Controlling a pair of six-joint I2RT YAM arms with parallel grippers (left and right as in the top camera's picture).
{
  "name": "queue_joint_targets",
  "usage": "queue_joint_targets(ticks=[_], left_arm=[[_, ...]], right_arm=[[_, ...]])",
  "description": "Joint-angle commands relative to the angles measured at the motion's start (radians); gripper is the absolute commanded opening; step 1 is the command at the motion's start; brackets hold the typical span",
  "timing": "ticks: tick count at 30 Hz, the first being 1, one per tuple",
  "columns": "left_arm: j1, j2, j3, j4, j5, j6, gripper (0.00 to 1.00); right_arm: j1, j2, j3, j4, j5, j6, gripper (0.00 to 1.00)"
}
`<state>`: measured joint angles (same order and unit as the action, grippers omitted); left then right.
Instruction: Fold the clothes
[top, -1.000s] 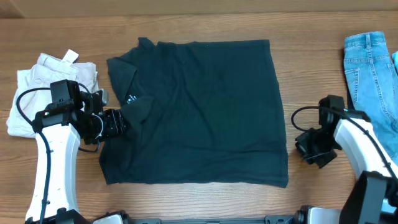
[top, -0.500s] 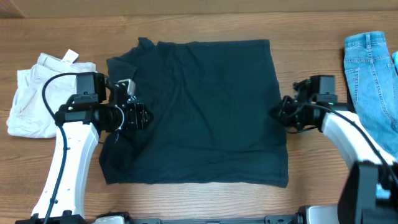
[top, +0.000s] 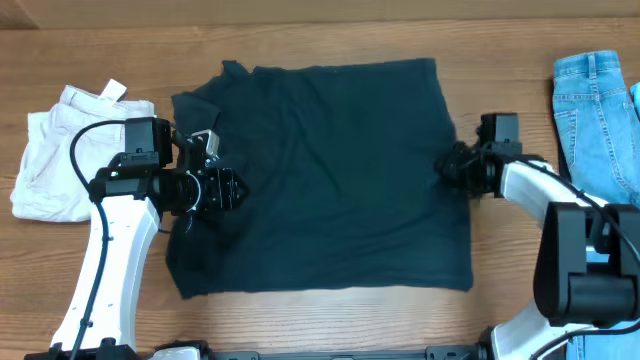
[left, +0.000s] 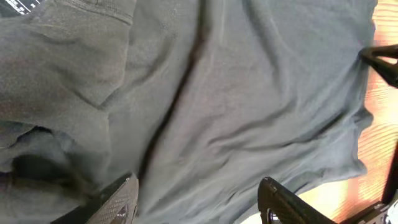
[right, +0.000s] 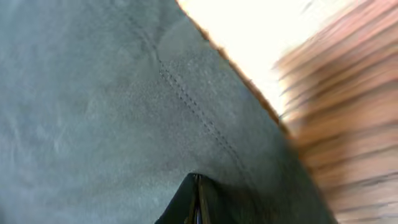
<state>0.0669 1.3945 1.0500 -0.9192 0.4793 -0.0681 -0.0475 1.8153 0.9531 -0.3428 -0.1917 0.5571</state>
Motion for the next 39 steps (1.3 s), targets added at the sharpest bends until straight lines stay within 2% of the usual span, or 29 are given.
queue_joint_targets(ticks=[1, 4, 5, 8, 10, 11, 13, 15, 16, 21, 22, 24, 25, 26, 27, 28, 31, 35, 39], left_arm=[[0.000, 0.000, 0.008, 0.002, 0.028, -0.011, 0.67], [0.000, 0.000, 0.008, 0.002, 0.026, -0.010, 0.69], [0.000, 0.000, 0.008, 0.003, 0.003, -0.010, 0.71], [0.002, 0.000, 0.008, 0.019, -0.145, -0.088, 0.77], [0.002, 0.005, 0.008, 0.065, -0.208, -0.096, 0.81], [-0.002, 0.022, 0.008, 0.097, -0.207, -0.095, 0.76], [-0.005, 0.054, 0.008, 0.101, -0.249, -0.094, 0.72], [-0.005, 0.114, 0.008, 0.101, -0.334, -0.137, 0.87], [-0.005, 0.148, 0.008, 0.111, -0.350, -0.143, 0.89], [-0.009, 0.270, 0.008, 0.192, -0.346, -0.176, 0.87], [-0.011, 0.289, 0.008, 0.200, -0.345, -0.176, 0.84], [-0.014, 0.328, 0.008, 0.210, -0.346, -0.175, 0.70], [-0.016, 0.346, 0.008, 0.213, -0.346, -0.176, 0.56], [-0.015, 0.357, 0.008, 0.212, -0.346, -0.181, 0.26], [-0.015, 0.360, 0.008, 0.210, -0.353, -0.207, 0.08], [-0.014, 0.357, 0.009, 0.210, -0.354, -0.229, 0.04], [-0.013, 0.341, 0.034, 0.166, -0.395, -0.274, 0.04], [-0.008, 0.295, 0.106, 0.002, -0.623, -0.296, 0.04], [0.031, 0.274, 0.135, -0.121, -0.812, -0.312, 0.04]], right_arm=[[-0.015, 0.020, 0.142, -0.055, 0.106, -0.002, 0.05], [-0.015, 0.019, 0.242, -0.153, 0.011, -0.089, 0.17], [-0.015, 0.018, 0.301, -0.243, -0.085, -0.113, 0.24], [-0.015, 0.014, 0.383, -0.389, -0.298, -0.209, 0.38], [-0.008, 0.012, 0.398, -0.458, -0.423, -0.256, 0.40], [0.003, 0.012, 0.398, -0.521, -0.470, -0.285, 0.40], [0.026, 0.012, 0.396, -0.599, -0.476, -0.341, 0.40], [0.066, 0.012, 0.396, -0.682, -0.475, -0.397, 0.42], [0.089, 0.012, 0.396, -0.713, -0.457, -0.405, 0.44], [0.177, 0.012, 0.366, -0.764, -0.325, -0.343, 0.48], [0.188, 0.012, 0.344, -0.746, -0.320, -0.340, 0.49], [0.195, 0.012, 0.294, -0.699, -0.304, -0.309, 0.49], [0.195, 0.012, 0.261, -0.662, -0.290, -0.282, 0.49], [0.195, 0.012, 0.234, -0.629, -0.276, -0.261, 0.49], [0.191, 0.012, 0.193, -0.574, -0.251, -0.237, 0.49], [0.190, 0.012, 0.156, -0.520, -0.241, -0.238, 0.49], [0.190, 0.014, 0.069, -0.413, -0.188, -0.187, 0.46], [0.182, 0.014, 0.013, -0.372, -0.010, -0.080, 0.33], [0.152, 0.014, 0.013, -0.417, 0.081, -0.029, 0.33]])
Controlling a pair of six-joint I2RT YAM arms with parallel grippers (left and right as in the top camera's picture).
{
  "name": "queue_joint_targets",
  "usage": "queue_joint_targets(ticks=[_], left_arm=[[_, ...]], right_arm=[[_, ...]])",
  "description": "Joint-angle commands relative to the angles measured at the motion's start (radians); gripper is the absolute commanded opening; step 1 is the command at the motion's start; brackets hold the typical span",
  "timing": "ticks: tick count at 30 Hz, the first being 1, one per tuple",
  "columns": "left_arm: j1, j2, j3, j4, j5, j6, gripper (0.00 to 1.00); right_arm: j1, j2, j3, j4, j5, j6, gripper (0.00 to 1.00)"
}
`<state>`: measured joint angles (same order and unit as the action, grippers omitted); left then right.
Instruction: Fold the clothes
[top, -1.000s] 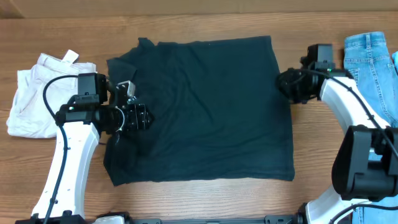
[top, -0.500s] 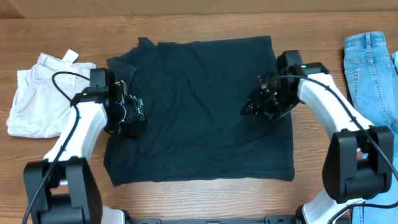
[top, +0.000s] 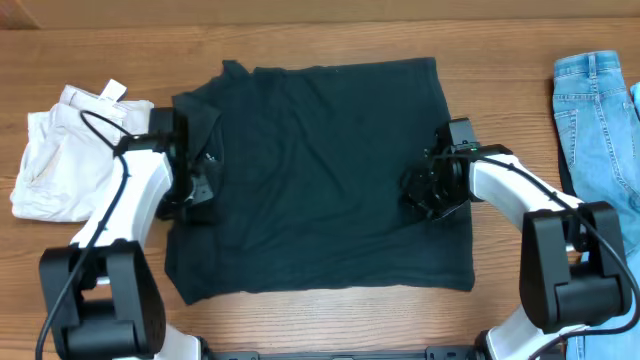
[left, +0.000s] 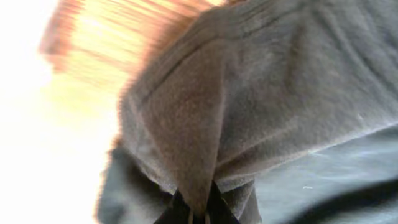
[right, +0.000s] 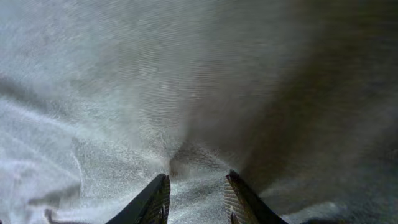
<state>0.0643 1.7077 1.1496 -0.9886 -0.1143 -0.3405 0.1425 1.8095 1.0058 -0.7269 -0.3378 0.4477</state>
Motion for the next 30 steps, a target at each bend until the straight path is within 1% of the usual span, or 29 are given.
queue_joint_targets(ticks=[1, 4, 5, 6, 7, 9, 10, 11, 13, 15, 16, 17, 18, 19, 20, 21, 22, 23, 25, 28, 30], left_arm=[[0.048, -0.040, 0.035, -0.072, -0.238, -0.051, 0.04], [0.115, -0.040, 0.035, -0.118, -0.279, -0.093, 0.05], [0.133, -0.040, 0.035, -0.124, -0.280, -0.094, 0.08], [0.156, -0.040, 0.035, -0.131, -0.280, -0.093, 0.09], [0.172, -0.040, 0.035, -0.136, -0.281, -0.093, 0.13], [0.201, -0.040, 0.035, -0.143, -0.281, -0.081, 0.25], [0.210, -0.040, 0.036, -0.144, -0.285, -0.076, 0.27], [0.212, -0.040, 0.039, -0.144, -0.285, -0.071, 0.31], [0.212, -0.041, 0.059, -0.150, -0.283, -0.040, 0.32], [0.210, -0.042, 0.117, -0.175, -0.243, -0.030, 0.33], [0.210, -0.042, 0.144, -0.178, -0.200, -0.009, 0.33], [0.209, -0.042, 0.177, -0.172, -0.116, 0.032, 0.34], [0.208, -0.042, 0.199, -0.149, -0.003, 0.082, 0.36], [0.202, -0.042, 0.209, -0.111, 0.114, 0.149, 0.42], [0.191, -0.042, 0.209, -0.072, 0.203, 0.190, 0.50], [0.171, -0.038, 0.209, -0.033, 0.268, 0.223, 0.55], [0.153, -0.032, 0.209, -0.007, 0.293, 0.247, 0.58], [0.122, -0.019, 0.209, 0.024, 0.299, 0.282, 0.63], [0.058, 0.019, 0.209, 0.068, 0.298, 0.337, 0.68], [-0.026, 0.104, 0.209, 0.122, 0.240, 0.359, 0.70], [-0.067, 0.181, 0.209, 0.136, 0.157, 0.325, 0.70]], right_arm=[[-0.047, 0.020, -0.040, -0.044, 0.255, 0.097, 0.33], [-0.107, 0.020, -0.040, -0.091, 0.374, 0.145, 0.33], [-0.132, 0.020, -0.040, -0.095, 0.375, 0.145, 0.32], [-0.158, 0.020, -0.040, -0.097, 0.369, 0.145, 0.29], [-0.183, 0.020, -0.040, -0.100, 0.357, 0.143, 0.28], [-0.215, 0.020, -0.040, -0.101, 0.295, 0.089, 0.29], [-0.218, 0.019, -0.039, -0.098, 0.262, 0.064, 0.34], [-0.217, 0.019, -0.035, -0.098, 0.241, 0.041, 0.36], [-0.216, 0.017, -0.021, -0.114, 0.238, 0.037, 0.45], [-0.216, -0.008, 0.001, -0.126, 0.208, 0.014, 0.51], [-0.216, -0.026, 0.009, -0.132, 0.193, 0.014, 0.52], [-0.216, -0.058, 0.019, -0.140, 0.172, 0.004, 0.54], [-0.216, -0.093, 0.029, -0.146, 0.153, -0.012, 0.56], [-0.216, -0.138, 0.039, -0.151, 0.139, -0.015, 0.60], [-0.216, -0.179, 0.046, -0.146, 0.098, -0.045, 0.62], [-0.216, -0.212, 0.050, -0.138, 0.047, -0.068, 0.65], [-0.216, -0.243, 0.050, -0.127, -0.018, -0.094, 0.66], [-0.216, -0.263, 0.050, -0.112, -0.093, -0.133, 0.67], [-0.216, -0.280, 0.050, -0.092, -0.223, -0.195, 0.69], [-0.216, -0.279, 0.049, -0.093, -0.256, -0.197, 0.70], [-0.215, -0.279, 0.048, -0.098, -0.256, -0.197, 0.70]])
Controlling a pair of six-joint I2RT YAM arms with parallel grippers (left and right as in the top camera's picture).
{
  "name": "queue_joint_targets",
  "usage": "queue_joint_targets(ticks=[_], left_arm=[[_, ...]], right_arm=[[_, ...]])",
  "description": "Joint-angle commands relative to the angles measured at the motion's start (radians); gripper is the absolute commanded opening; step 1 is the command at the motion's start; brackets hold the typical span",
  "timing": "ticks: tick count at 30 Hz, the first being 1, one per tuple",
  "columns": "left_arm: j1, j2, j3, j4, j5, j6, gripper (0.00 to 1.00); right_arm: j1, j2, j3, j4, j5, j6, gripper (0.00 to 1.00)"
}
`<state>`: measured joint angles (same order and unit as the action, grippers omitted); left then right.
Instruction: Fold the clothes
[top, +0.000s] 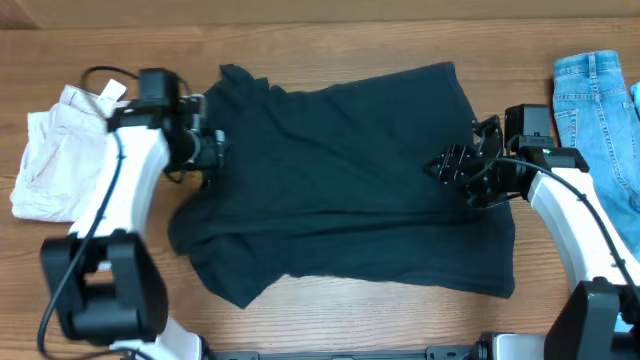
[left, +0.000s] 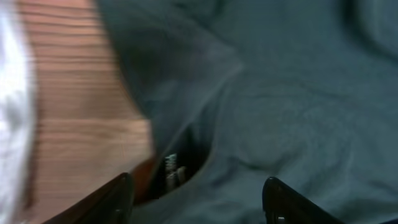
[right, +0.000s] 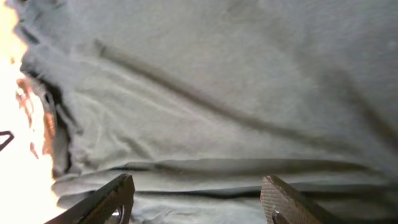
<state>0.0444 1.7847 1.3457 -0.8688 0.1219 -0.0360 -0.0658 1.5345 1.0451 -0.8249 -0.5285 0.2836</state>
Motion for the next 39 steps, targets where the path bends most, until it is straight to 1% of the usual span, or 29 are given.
queue_joint_targets(ticks=[1, 2, 6, 7, 8, 9, 11, 12, 13, 15, 16, 19, 20, 22, 23, 24, 26, 27, 28, 29, 30, 31, 32, 33, 34, 36, 38, 39], left_arm=[[-0.054, 0.127, 0.013, 0.014, -0.126, -0.005, 0.68], [-0.057, 0.146, 0.013, 0.014, -0.159, -0.027, 0.68], [-0.057, 0.190, 0.013, 0.034, -0.182, -0.044, 0.69], [-0.057, 0.190, 0.013, 0.043, -0.185, -0.043, 0.66], [-0.057, 0.190, 0.013, 0.051, -0.200, -0.049, 0.60], [-0.057, 0.190, 0.013, 0.052, -0.241, -0.076, 0.40], [-0.049, 0.190, 0.013, 0.034, -0.333, -0.148, 0.13], [-0.042, 0.190, 0.013, 0.022, -0.367, -0.183, 0.06], [-0.030, 0.190, 0.013, 0.005, -0.411, -0.243, 0.04], [-0.010, 0.190, 0.013, -0.020, -0.457, -0.325, 0.04], [0.012, 0.190, 0.013, -0.044, -0.482, -0.393, 0.04], [0.055, 0.190, 0.013, -0.083, -0.495, -0.470, 0.04], [0.072, 0.190, 0.013, -0.093, -0.495, -0.494, 0.15], [0.098, 0.190, 0.013, -0.100, -0.485, -0.523, 0.41], [0.110, 0.190, 0.014, -0.101, -0.475, -0.522, 0.59], [0.121, 0.190, 0.016, -0.100, -0.467, -0.522, 0.68], [0.146, 0.190, 0.034, -0.119, -0.461, -0.510, 0.68], [0.157, 0.190, 0.057, -0.127, -0.447, -0.500, 0.66], [0.163, 0.190, 0.085, -0.126, -0.385, -0.436, 0.59], [0.163, 0.190, 0.119, -0.120, -0.296, -0.353, 0.54], [0.162, 0.190, 0.151, -0.111, -0.174, -0.248, 0.52], [0.157, 0.190, 0.170, -0.107, -0.087, -0.177, 0.52], [0.145, 0.190, 0.198, -0.109, 0.064, -0.065, 0.51], [0.126, 0.190, 0.216, -0.115, 0.181, 0.015, 0.49], [0.106, 0.190, 0.220, -0.115, 0.224, 0.049, 0.44], [0.036, 0.190, 0.216, -0.119, 0.212, 0.118, 0.27], [-0.028, 0.190, 0.205, -0.118, 0.168, 0.159, 0.18], [-0.060, 0.190, 0.200, -0.116, 0.121, 0.160, 0.14]], right_arm=[[-0.006, -0.004, 0.009, -0.002, -0.064, -0.034, 0.70], [-0.006, -0.004, 0.009, -0.005, -0.064, -0.034, 0.70], [-0.006, -0.004, 0.009, -0.012, -0.061, -0.052, 0.70], [-0.006, -0.004, 0.009, -0.014, -0.057, -0.052, 0.69], [-0.006, -0.004, 0.009, -0.014, -0.057, -0.052, 0.69], [-0.006, -0.004, 0.009, -0.015, -0.057, -0.052, 0.69], [-0.006, -0.004, 0.009, -0.015, -0.057, -0.052, 0.69], [-0.006, -0.004, 0.009, -0.015, -0.057, -0.052, 0.69], [-0.006, -0.004, 0.009, -0.016, -0.057, -0.052, 0.69], [-0.006, -0.004, 0.009, -0.018, -0.057, -0.052, 0.69], [-0.006, -0.004, 0.009, -0.018, -0.057, -0.052, 0.69], [-0.006, -0.004, 0.009, -0.019, -0.049, -0.052, 0.69], [-0.006, -0.004, 0.009, -0.019, -0.042, -0.052, 0.69], [-0.006, -0.004, 0.009, -0.018, -0.038, -0.052, 0.69], [-0.006, -0.003, 0.009, -0.018, -0.038, -0.053, 0.69], [-0.006, -0.003, 0.009, -0.018, -0.037, -0.053, 0.69], [-0.002, -0.002, 0.008, -0.011, -0.038, -0.053, 0.69], [0.012, 0.000, 0.005, -0.003, -0.038, -0.057, 0.64], [0.032, 0.005, 0.003, 0.004, -0.039, -0.066, 0.60], [0.058, 0.014, 0.003, 0.013, -0.036, -0.078, 0.58], [0.090, 0.026, 0.003, 0.025, -0.016, -0.079, 0.57], [0.115, 0.035, 0.003, 0.038, 0.012, -0.076, 0.55], [0.145, 0.050, 0.003, 0.059, 0.066, -0.061, 0.47], [0.169, 0.068, 0.003, 0.084, 0.128, -0.025, 0.41], [0.184, 0.087, 0.003, 0.107, 0.164, 0.003, 0.35], [0.203, 0.154, 0.003, 0.162, 0.169, 0.028, 0.22], [0.205, 0.213, 0.003, 0.182, 0.168, 0.031, 0.13], [0.205, 0.247, 0.003, 0.191, 0.168, 0.031, 0.11]])
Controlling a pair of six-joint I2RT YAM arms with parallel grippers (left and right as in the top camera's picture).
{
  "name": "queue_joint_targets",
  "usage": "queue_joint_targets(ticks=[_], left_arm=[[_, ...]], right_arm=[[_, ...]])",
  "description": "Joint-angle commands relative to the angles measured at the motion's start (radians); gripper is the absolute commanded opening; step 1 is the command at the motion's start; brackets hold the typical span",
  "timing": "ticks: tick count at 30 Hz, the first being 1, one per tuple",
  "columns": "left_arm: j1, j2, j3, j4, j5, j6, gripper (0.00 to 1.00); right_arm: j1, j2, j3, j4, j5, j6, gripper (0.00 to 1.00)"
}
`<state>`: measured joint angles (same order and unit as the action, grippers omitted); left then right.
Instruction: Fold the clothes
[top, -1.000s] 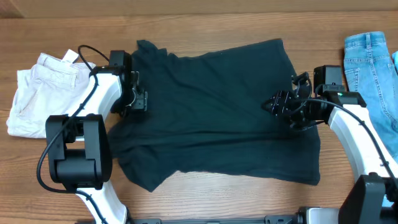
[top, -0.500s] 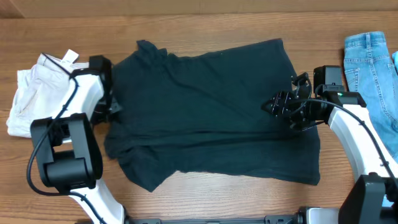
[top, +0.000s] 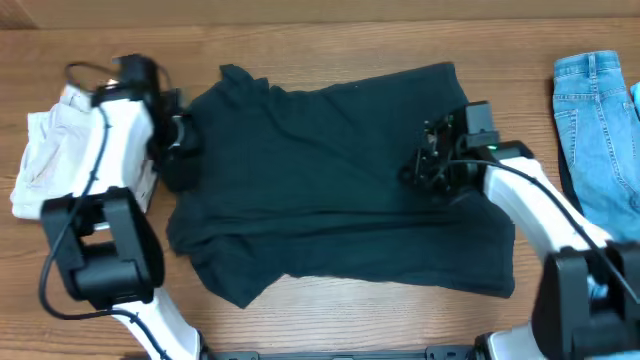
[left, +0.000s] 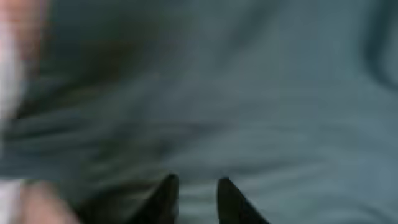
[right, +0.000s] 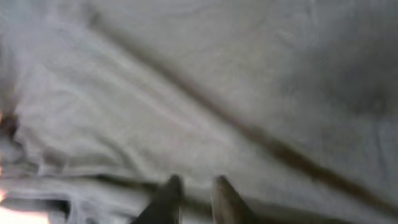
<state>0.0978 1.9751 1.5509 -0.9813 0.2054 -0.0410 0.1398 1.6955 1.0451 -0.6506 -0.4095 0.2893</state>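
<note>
A dark teal T-shirt (top: 330, 180) lies spread but skewed on the wooden table, its lower hem wrinkled. My left gripper (top: 180, 138) is at the shirt's left sleeve edge. In the blurred left wrist view its fingertips (left: 194, 185) stand close together with a narrow strip of shirt cloth (left: 261, 93) between them. My right gripper (top: 425, 170) is on the shirt's right part. Its tips (right: 197, 185) are likewise drawn close, over a dark crease in the cloth (right: 261, 81).
A crumpled white garment (top: 50, 165) lies at the far left, right behind the left arm. Blue jeans (top: 595, 120) lie at the right edge of the table. Bare wood borders the shirt at the back and front.
Both grippers were wide open and now have their jaws drawn close on cloth. The left one is further left at the sleeve, the right one further left onto the shirt. The shirt has not shifted.
First the shirt lay square, the right gripper shut on its right edge and the left open over its left side. Then the left was shut on a sleeve fold. Later the shirt lay shifted right and skewed, both grippers open. Now both pinch cloth again.
</note>
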Motion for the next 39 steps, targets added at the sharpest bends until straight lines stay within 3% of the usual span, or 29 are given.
queue_joint_targets(ticks=[1, 6, 13, 19, 25, 29, 31, 33, 34, 37, 39], left_arm=[[-0.153, 0.000, -0.016, 0.006, -0.011, 0.163, 0.10], [-0.230, 0.000, -0.095, 0.103, -0.067, 0.118, 0.10], [-0.231, 0.006, -0.272, 0.293, -0.052, 0.104, 0.10], [-0.226, 0.185, -0.253, 0.388, -0.052, 0.032, 0.10], [-0.185, 0.343, 0.035, 0.408, -0.055, -0.149, 0.14], [-0.168, 0.353, 0.300, 0.388, -0.044, -0.164, 0.25], [-0.158, 0.353, 0.426, 0.332, -0.045, -0.142, 0.25], [-0.142, 0.353, 0.579, 0.243, -0.079, -0.111, 0.26], [-0.129, 0.353, 0.660, 0.192, -0.108, -0.094, 0.26], [-0.096, 0.353, 0.840, 0.050, -0.095, -0.073, 0.26], [-0.084, 0.353, 0.964, -0.107, -0.002, -0.020, 0.27]], right_arm=[[0.000, 0.119, 0.003, 0.027, 0.049, 0.024, 0.09], [0.000, 0.172, 0.003, 0.083, 0.029, -0.003, 0.04], [0.000, 0.209, 0.003, 0.161, 0.054, 0.031, 0.04], [0.000, 0.346, 0.004, 0.315, 0.050, 0.075, 0.04], [-0.001, 0.360, 0.041, 0.566, 0.050, 0.077, 0.04], [-0.003, 0.360, 0.168, 0.565, 0.051, 0.082, 0.07], [-0.012, 0.360, 0.240, 0.490, 0.050, 0.074, 0.14], [-0.031, 0.356, 0.323, 0.371, 0.050, 0.018, 0.37], [-0.044, 0.350, 0.365, 0.297, 0.050, -0.010, 0.42], [-0.084, 0.328, 0.454, 0.107, 0.050, -0.032, 0.48], [-0.120, 0.303, 0.503, -0.072, 0.050, -0.032, 0.49]])
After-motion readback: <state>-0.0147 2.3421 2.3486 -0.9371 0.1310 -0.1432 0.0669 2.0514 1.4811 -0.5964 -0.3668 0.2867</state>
